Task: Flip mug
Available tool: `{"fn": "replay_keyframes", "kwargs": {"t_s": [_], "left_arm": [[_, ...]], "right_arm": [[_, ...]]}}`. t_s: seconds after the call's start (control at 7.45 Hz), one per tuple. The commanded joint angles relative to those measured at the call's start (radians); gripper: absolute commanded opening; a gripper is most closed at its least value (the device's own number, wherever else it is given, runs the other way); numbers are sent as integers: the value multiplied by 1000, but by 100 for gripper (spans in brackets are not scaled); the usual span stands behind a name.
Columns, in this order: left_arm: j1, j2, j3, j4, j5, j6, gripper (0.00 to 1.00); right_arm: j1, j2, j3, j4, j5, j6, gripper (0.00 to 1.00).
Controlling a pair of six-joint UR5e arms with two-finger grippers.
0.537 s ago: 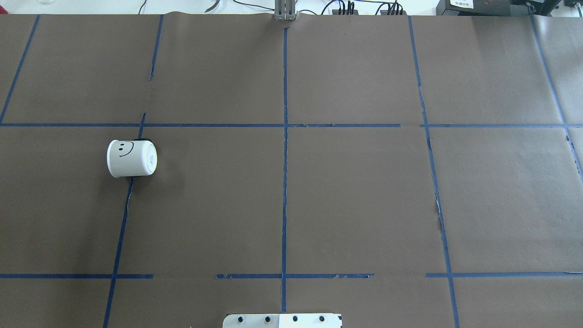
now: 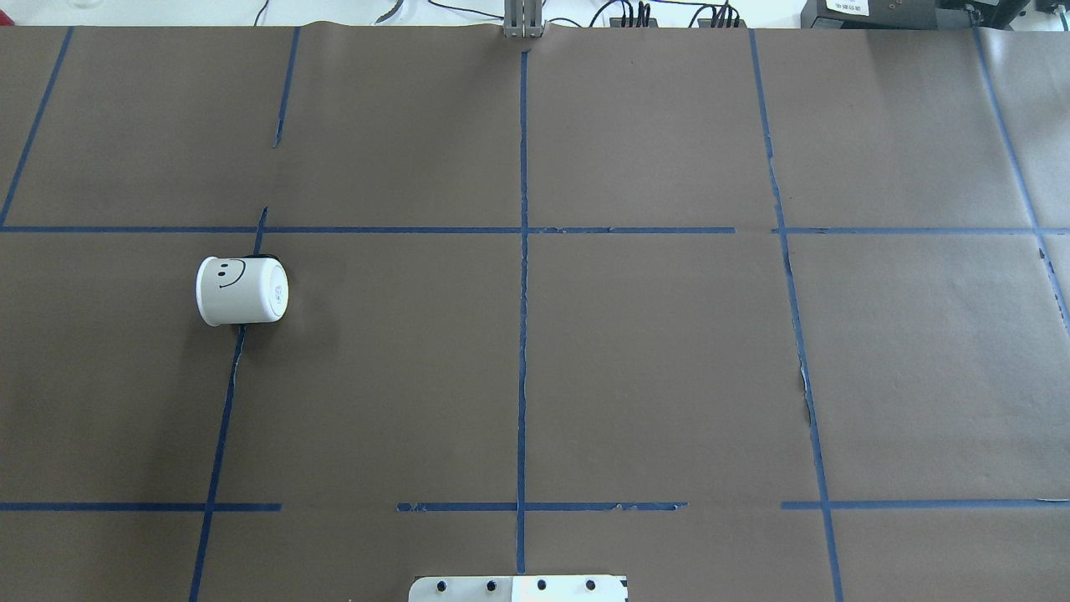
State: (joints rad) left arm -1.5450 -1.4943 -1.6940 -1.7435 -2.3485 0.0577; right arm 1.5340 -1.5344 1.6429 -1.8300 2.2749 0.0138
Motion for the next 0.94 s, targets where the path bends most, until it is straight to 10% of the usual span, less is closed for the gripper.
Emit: {"fn": "replay_keyframes", "kwargs": {"t_s": [0.0, 0.8], "left_arm": [[37, -9, -3, -114, -55, -133, 100], [359, -27, -4, -507, -9, -679, 100]], "right_arm": [[0, -1, 0, 0, 0, 0, 100], [0, -1, 0, 0, 0, 0, 100]]}}
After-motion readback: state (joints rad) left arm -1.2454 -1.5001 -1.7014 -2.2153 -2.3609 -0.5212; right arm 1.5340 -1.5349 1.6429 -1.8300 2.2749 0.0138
